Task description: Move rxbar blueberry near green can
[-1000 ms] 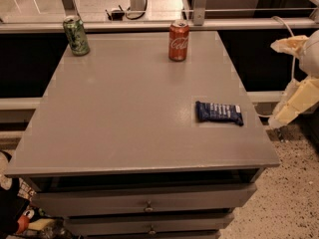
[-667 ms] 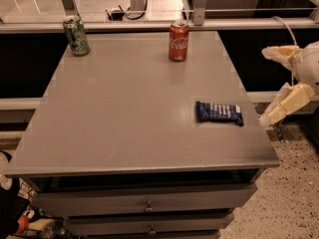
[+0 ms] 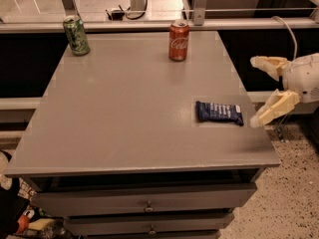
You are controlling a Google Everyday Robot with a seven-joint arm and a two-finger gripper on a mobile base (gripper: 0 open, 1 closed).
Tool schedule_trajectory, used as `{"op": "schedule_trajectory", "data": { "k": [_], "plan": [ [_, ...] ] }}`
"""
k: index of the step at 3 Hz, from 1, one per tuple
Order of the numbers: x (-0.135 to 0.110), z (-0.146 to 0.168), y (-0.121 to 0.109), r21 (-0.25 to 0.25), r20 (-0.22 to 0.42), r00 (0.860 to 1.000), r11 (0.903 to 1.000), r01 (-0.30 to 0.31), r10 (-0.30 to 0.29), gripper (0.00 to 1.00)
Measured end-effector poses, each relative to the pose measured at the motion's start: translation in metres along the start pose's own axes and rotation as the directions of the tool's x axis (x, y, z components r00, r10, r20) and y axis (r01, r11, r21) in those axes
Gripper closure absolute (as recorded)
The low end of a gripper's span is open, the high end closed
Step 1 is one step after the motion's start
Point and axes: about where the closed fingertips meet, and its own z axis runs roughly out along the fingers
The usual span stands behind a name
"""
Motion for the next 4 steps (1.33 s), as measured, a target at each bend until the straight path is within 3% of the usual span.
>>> {"op": "schedule_trajectory", "data": {
  "k": [2, 4],
  "plan": [
    [0.023, 0.046, 0.006, -0.082, 0.124, 0.991, 0.9960, -0.035, 0.045, 0.00],
    [0.041, 0.066, 0.014, -0.118, 0.147, 0.985, 0.9904, -0.073, 0.090, 0.01]
  ]
}}
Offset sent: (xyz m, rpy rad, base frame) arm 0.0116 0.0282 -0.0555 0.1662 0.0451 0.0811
